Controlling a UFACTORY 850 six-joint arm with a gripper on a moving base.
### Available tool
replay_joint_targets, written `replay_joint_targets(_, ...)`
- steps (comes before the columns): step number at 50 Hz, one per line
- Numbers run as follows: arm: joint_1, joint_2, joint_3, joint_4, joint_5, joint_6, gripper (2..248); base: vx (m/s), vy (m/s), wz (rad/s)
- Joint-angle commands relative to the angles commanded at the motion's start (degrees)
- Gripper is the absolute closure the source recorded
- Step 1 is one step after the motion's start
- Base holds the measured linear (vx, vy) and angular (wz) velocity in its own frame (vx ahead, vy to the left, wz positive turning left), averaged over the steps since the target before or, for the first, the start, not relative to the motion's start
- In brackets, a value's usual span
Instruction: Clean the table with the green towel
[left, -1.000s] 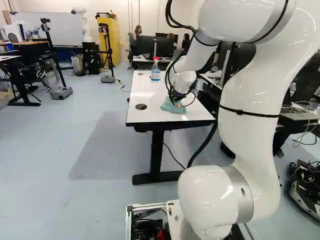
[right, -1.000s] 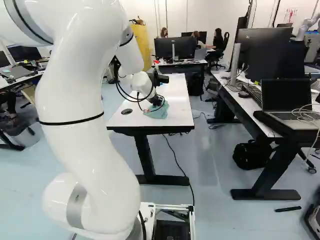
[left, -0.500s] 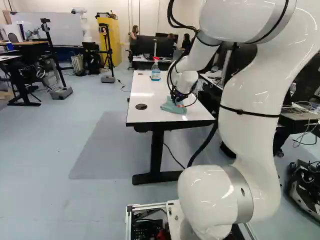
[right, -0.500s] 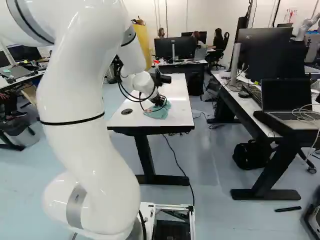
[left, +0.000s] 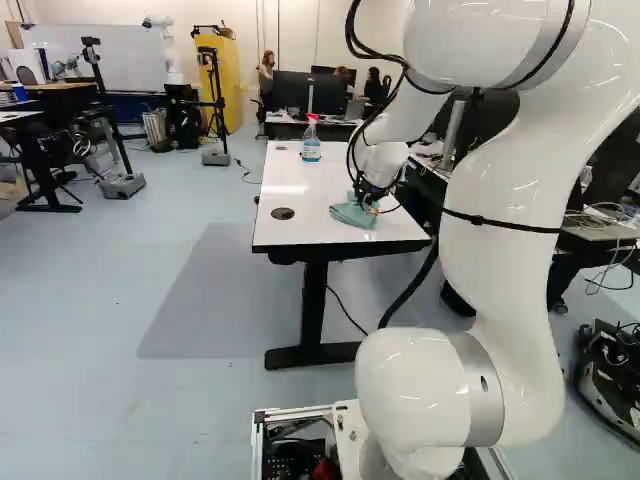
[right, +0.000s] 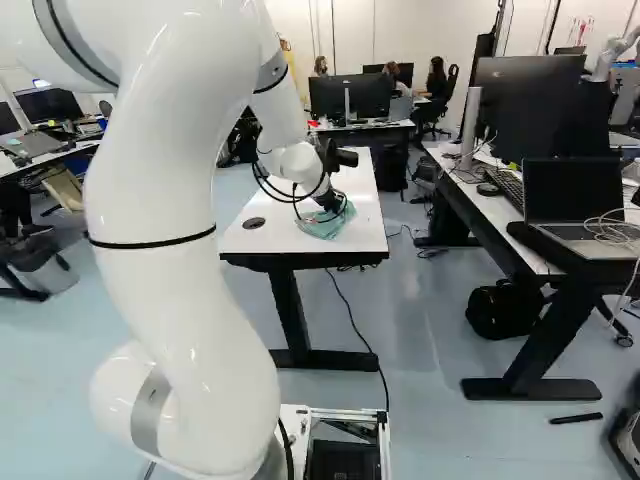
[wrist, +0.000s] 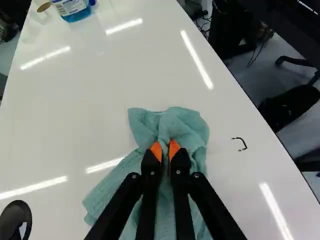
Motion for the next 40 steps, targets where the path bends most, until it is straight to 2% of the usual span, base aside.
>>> replay_joint_targets(40, -6.8, -2.0, -2.5, 0.0, 0.0, 0.0, 212, 0.000, 0.000, 0.000)
